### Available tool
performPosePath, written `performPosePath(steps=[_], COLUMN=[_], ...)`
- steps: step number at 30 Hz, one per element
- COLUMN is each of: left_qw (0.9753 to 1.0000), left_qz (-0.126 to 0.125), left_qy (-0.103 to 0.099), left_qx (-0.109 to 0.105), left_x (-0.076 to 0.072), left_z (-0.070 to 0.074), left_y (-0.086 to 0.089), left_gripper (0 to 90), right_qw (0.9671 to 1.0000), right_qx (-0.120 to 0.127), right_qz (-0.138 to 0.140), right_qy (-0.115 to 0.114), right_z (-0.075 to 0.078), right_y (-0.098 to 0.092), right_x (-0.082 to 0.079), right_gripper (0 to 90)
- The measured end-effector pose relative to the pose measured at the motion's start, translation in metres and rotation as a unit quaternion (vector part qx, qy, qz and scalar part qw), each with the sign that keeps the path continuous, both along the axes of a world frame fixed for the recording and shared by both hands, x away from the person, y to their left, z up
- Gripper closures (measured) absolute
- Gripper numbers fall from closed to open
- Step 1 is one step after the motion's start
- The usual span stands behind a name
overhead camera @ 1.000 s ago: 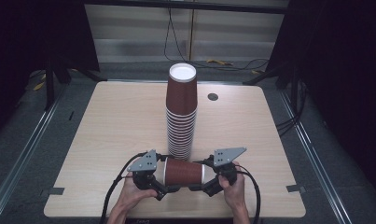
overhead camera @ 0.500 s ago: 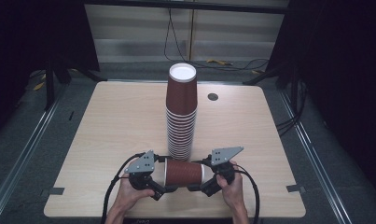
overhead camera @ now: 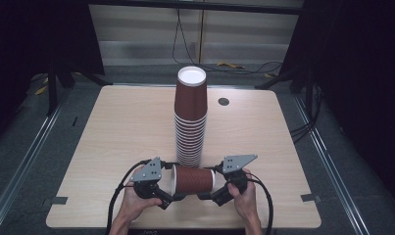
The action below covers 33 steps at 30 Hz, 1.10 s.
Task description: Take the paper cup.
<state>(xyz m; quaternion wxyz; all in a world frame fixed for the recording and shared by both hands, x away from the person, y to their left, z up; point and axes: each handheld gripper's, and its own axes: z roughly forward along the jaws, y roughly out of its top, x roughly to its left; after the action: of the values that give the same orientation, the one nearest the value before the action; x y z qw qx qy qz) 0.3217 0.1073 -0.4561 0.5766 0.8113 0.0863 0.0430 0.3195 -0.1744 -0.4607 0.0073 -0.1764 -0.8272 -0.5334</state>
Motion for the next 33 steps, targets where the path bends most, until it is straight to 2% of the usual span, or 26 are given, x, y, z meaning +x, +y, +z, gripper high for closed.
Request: performPosePath(steps=[8, 16, 27, 33], left_qw=[0.9999, 0.9999, 0.9997, 0.9992], left_qz=[0.006, 0.006, 0.02, 0.032], left_qy=[0.0, 0.009, 0.015, 0.022], left_qx=[0.01, 0.004, 0.009, 0.012], left_x=[-0.001, 0.0, 0.001, 0.003], left_z=[0.001, 0.001, 0.002, 0.002], left_y=[0.002, 0.005, 0.013, 0.023], left_gripper=[7.7, 7.7, 7.8, 7.8], right_qw=[1.0, 0.9998, 0.9991, 0.9969], right_qx=[0.003, 0.005, 0.01, 0.012], right_qz=[-0.005, -0.014, -0.038, -0.072], right_qy=[-0.003, -0.011, -0.016, -0.03], right_z=[-0.002, -0.001, -0.003, -0.006], right_y=[0.002, 0.001, -0.007, -0.015], right_x=[-0.001, -0.004, -0.007, -0.01], right_gripper=[13.1, 13.1, 13.2, 13.2])
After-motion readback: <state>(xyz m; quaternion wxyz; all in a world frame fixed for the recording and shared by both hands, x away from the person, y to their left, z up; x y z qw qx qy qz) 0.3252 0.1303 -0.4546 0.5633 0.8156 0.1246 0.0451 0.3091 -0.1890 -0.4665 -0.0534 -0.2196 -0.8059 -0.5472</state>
